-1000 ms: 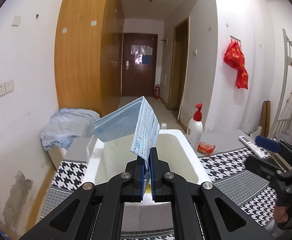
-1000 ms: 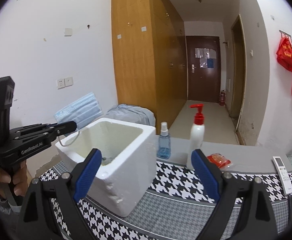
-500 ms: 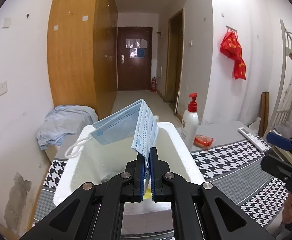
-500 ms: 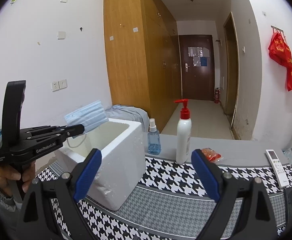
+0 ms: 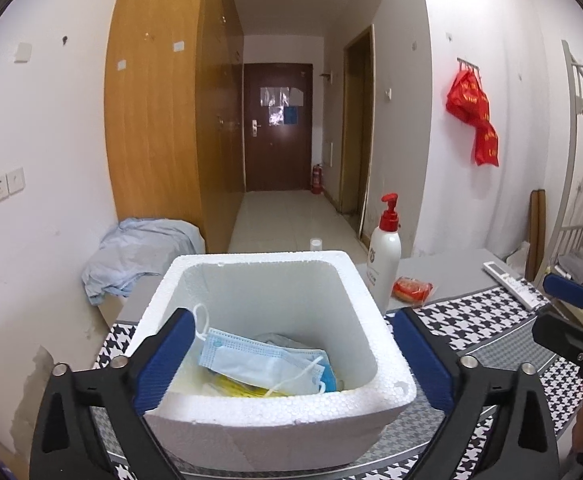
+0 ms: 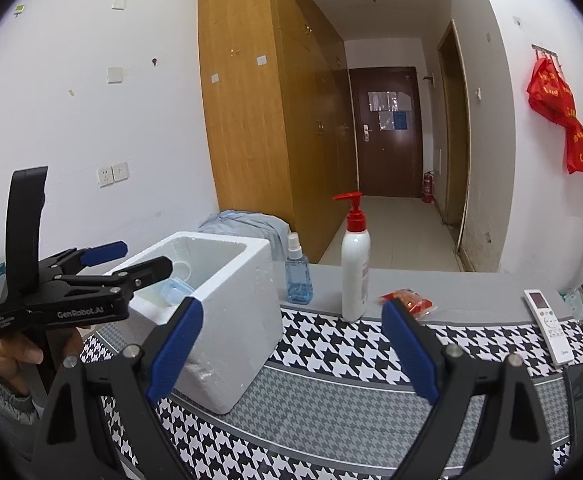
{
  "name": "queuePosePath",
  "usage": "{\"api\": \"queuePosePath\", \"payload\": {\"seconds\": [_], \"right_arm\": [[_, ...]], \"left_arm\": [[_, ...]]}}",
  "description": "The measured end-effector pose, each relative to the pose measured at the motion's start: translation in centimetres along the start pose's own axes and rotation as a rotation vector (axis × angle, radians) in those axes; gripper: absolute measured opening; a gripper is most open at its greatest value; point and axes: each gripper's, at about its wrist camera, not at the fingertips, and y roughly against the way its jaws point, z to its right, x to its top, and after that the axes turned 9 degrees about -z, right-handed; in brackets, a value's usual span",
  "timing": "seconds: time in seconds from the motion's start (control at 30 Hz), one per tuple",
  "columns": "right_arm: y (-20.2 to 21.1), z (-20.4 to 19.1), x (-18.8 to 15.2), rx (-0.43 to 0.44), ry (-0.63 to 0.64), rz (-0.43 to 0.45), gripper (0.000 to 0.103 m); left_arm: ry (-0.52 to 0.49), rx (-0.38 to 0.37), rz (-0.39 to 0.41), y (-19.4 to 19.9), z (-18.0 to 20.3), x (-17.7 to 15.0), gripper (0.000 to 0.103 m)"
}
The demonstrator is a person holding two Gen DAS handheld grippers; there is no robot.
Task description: Organize soft objects
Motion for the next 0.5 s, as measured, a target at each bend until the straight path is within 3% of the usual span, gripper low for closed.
{"api": "queuePosePath", "payload": {"seconds": [0.37,0.5], "right_arm": [[1.7,0.1,-0.9,-0.008,-0.01,0.019,0.094],[3.1,0.2,-1.1,-0.011,-0.014,0.042,0.1]], "left_arm": [[0.008,-0.015,0.052,3.0,1.3,-1.0,0.102],[0.007,-0.031,0.066,4.5,2.1,-1.6,0.102]]}}
